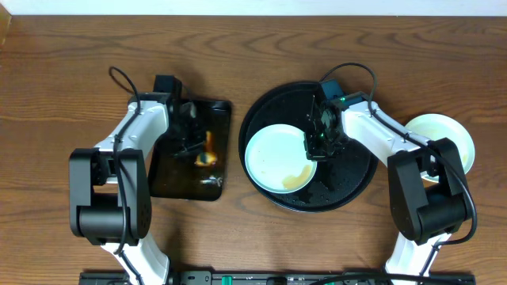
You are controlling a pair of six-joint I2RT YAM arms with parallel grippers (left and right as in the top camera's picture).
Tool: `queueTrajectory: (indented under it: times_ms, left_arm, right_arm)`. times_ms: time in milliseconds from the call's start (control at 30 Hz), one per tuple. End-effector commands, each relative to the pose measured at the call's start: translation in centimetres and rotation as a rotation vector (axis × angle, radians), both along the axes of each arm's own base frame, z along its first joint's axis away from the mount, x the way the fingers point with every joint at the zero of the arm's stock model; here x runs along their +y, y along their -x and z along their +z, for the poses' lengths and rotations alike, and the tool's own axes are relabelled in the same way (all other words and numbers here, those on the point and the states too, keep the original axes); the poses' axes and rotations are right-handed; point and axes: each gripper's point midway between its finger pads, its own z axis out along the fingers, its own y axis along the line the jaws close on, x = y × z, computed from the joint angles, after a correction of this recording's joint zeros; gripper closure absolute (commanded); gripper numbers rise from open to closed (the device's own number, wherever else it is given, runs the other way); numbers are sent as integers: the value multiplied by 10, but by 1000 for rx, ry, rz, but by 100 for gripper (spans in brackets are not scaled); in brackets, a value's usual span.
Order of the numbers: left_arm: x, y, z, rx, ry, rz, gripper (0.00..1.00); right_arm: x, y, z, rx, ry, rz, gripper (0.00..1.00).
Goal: Clean dirty plates on tray and stack at the side
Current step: 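Place the sponge on the black tray and open left gripper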
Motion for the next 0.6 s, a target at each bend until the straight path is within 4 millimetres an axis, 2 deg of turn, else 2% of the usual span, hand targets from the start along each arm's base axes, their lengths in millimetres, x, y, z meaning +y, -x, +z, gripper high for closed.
queueTrajectory:
  times_ms: [0,167,233,300,400,467,567]
  left_arm:
    - [-35,4,11,-48,151,-171,92]
    - [26,8,-9,45,-229,57,92]
    - [40,12,-10,76,-307,136,92]
    - [31,12,-9,78,-253,122,93]
    - [-12,6,0,-11,0,-112,93]
    - [-7,3,-1,-17,-26,-102,93]
    - [18,1,-7,10,-179,19,92]
  right_arm:
    - [-5,12,-14,41,46,19,99]
    - [-5,13,-14,44,47,19,99]
    - [-5,13,-14,44,47,19,99]
    - [-5,13,-14,44,47,19,99]
    - [-5,13,-14,44,47,19,99]
    - [-5,13,-14,44,47,19,99]
    - [-5,13,-14,44,47,19,99]
